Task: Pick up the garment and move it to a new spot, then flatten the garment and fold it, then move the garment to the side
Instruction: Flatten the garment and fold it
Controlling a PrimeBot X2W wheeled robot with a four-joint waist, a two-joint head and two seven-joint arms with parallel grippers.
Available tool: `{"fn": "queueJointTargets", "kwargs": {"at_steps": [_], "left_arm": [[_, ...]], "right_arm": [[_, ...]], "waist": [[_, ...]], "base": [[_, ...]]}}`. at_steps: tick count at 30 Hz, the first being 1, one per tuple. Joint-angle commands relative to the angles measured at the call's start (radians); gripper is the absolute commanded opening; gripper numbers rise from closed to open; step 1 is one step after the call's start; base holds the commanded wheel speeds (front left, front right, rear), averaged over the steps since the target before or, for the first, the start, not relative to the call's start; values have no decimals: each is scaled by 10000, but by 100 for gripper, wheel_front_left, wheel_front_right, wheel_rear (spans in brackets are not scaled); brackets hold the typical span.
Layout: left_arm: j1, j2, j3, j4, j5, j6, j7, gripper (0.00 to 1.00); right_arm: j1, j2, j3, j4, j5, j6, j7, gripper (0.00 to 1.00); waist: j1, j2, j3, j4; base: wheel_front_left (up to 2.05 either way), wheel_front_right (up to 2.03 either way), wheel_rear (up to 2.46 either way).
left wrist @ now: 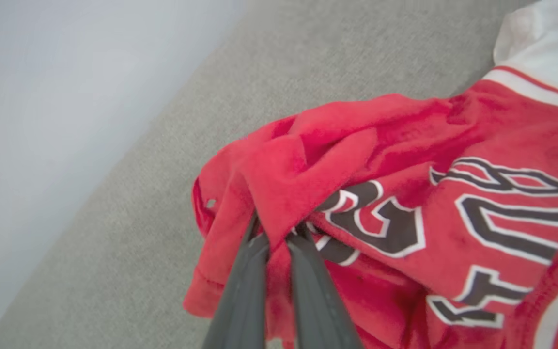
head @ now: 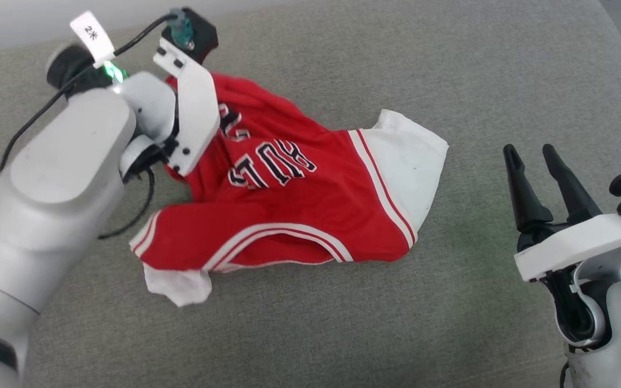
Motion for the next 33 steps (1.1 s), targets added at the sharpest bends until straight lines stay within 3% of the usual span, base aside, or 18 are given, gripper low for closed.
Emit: {"fn": "queueJointTargets", "kwargs": {"at_steps": [1, 7, 10, 11, 12, 13, 21, 28, 33], "left_arm": [[-227, 16, -116, 48, 15, -9, -231, 0], [-474, -192, -1232, 819, -263, -7, -1235, 0], [-314, -363, -1584, 1356, -903, -8, -1173, 0], [-323, -415, -1654, 1486, -1199, -8, -1099, 24], [-356, -440, -1762, 1529, -1361, -8, -1037, 57], [-431, -441, -1815, 1555, -1648, -8, -975, 100], [-821, -303, -2116, 1192, -3001, -9, -129, 100], [-643, -31, -2195, 0, -3689, -7, 630, 100], [-266, 327, -2209, -1290, -4239, 515, 1574, 100]], "right_arm": [[84, 22, 15, -27, 9, -2, 11, 100], [-32, 70, 258, 43, -28, -2, 35, 100], [-117, 106, 346, 117, 0, -3, -19, 100], [-145, 112, 401, 131, 18, -3, -16, 100], [-167, 104, 424, 136, 36, -3, -31, 100], [-172, 85, 439, 149, 46, -2, -66, 100], [8, -95, 197, 192, -35, -3, -267, 100], [337, -59, -418, -1, -252, -2, -290, 100], [495, 7, -750, -258, -438, -2, -114, 100]], "waist": [[0, 0, 39, -46], [0, 0, 212, -256], [0, 0, 294, -299], [0, 0, 304, -298], [0, 0, 308, -284], [0, 0, 308, -255], [0, 0, -31, 175], [0, 0, -489, 793], [0, 0, -648, 1144]], "base": [[0, 0, 0], [0, 0, 0], [0, 0, 0], [0, 0, 0], [0, 0, 0], [0, 0, 0], [0, 0, 0], [0, 0, 0], [0, 0, 0]]}}
